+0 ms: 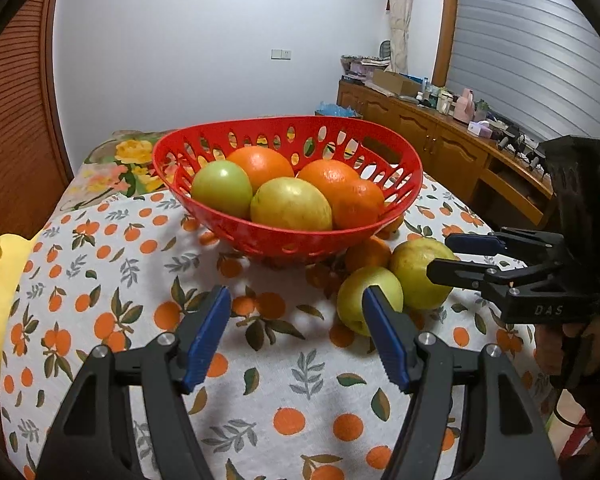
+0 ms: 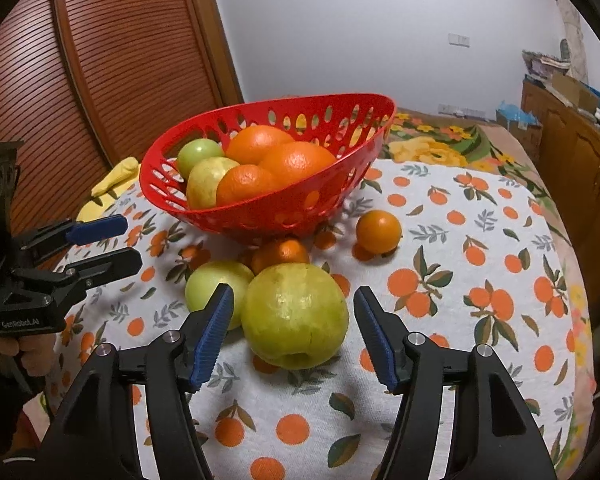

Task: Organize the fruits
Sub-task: 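Grasp a yellow-green pomelo with the right tool while the left tool approaches another green apple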

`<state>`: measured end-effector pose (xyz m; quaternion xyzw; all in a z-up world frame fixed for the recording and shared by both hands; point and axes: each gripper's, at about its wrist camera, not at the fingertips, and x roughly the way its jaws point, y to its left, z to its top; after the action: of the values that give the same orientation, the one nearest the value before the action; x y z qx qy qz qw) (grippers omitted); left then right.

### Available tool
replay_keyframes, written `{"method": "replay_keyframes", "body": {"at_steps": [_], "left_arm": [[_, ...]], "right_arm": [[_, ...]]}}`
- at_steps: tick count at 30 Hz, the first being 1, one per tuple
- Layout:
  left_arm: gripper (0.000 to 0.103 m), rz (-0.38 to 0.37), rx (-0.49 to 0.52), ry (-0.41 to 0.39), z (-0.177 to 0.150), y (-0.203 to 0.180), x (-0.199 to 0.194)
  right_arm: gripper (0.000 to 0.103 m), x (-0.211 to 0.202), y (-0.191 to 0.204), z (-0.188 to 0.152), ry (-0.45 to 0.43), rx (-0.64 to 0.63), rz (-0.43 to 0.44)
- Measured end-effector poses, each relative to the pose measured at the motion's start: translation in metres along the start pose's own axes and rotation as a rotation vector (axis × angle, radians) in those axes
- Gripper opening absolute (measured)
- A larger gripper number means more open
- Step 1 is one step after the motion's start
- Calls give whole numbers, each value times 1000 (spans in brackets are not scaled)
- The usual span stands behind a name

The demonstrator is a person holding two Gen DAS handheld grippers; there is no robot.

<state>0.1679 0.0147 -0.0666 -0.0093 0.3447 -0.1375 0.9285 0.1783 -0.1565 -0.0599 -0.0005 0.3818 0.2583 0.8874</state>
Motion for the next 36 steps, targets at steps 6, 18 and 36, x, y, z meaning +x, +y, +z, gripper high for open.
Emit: {"method": "replay_keyframes", "body": {"at_steps": [6,18,36], "left_arm": [[68,0,-4,5,-3,-1,1],[68,-7,-4,25,-8,0,5],[68,-70,11,84,2,-24,28]], "right_arm": [[66,9,1,0,20,3,0],[69,25,-1,-4,67,14,-5],[65,-1,-17,-14,22,44,-26]]}}
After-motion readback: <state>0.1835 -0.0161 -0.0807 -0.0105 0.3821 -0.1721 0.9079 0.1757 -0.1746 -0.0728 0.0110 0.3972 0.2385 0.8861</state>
